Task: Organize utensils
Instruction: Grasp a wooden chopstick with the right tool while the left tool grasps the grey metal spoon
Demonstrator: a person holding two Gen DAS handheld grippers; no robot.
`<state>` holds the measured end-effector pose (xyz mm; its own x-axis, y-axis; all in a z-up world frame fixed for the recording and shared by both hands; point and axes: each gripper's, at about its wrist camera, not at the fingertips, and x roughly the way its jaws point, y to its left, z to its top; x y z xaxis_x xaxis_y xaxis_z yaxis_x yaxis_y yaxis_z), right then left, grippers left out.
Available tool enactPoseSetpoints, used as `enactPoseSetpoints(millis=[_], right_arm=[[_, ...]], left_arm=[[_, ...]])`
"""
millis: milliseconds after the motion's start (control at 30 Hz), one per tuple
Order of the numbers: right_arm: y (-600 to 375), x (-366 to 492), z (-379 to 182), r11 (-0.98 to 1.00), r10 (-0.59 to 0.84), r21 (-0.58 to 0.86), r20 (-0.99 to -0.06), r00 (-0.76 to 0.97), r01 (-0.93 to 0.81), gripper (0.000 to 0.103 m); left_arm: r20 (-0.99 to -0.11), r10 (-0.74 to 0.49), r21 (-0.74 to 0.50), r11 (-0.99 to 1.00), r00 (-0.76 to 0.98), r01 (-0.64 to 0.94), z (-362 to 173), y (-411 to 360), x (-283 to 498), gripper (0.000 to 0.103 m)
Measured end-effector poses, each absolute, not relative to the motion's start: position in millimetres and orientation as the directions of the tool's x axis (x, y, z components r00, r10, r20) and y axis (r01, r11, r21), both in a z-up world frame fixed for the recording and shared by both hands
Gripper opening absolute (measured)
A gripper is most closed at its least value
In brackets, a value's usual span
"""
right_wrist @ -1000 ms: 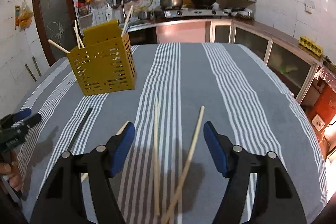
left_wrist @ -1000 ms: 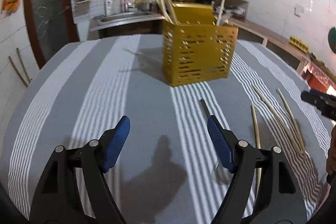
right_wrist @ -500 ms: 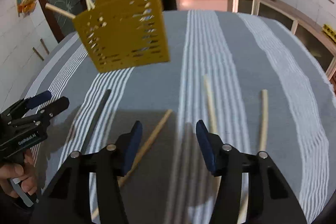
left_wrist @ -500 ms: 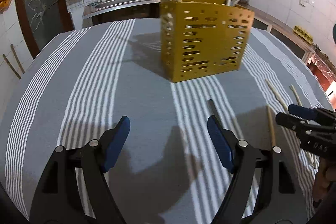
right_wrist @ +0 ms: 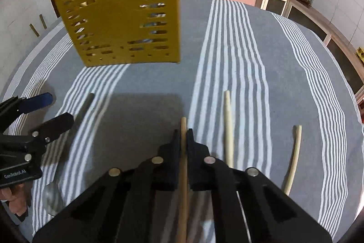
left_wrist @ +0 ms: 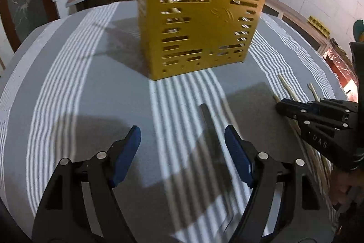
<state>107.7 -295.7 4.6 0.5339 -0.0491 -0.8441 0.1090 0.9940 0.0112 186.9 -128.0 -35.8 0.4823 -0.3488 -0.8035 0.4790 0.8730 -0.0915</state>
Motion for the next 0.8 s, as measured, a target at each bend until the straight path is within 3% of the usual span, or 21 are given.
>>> enactPoseSetpoints(millis=[167,267,333,433,633,800], right_arm=[[-296,109,5,0.995,-0.036,0.019,-0.845,0.533,0.097,0.006],[-297,108,5,0.995,-0.028,0.027,-0.845,0.535,0.094,0.006],[-301,111,4,0.995,-0.022,0.032,-0.843,0.538,0.091,0.006],[-297,109,5,0.995,-0.020,0.038,-0.839,0.543,0.095,0.006],[-307,109,22,0.989,0.022,0.107,-0.798,0.602,0.105,0.006],[-312,92,63,0.980,0.064,0.182,-0.693,0.718,0.087,0.006]], left_arm=[[-0.839,-0.337,-0.087,0.858,0.426,0.507,-47,-153,196,0.066],[-0.844,-0.320,-0.082,0.870,0.430,0.486,-50,-158,201,0.053],[-0.841,-0.294,-0.071,0.892,0.455,0.447,-51,-154,202,0.026],[-0.831,-0.261,-0.023,0.899,0.492,0.437,-52,-156,198,0.013],[-0.825,-0.309,-0.092,0.900,0.473,0.427,-38,-147,201,0.010],[-0.773,-0.358,-0.113,0.890,0.524,0.441,-1,-134,192,0.010]])
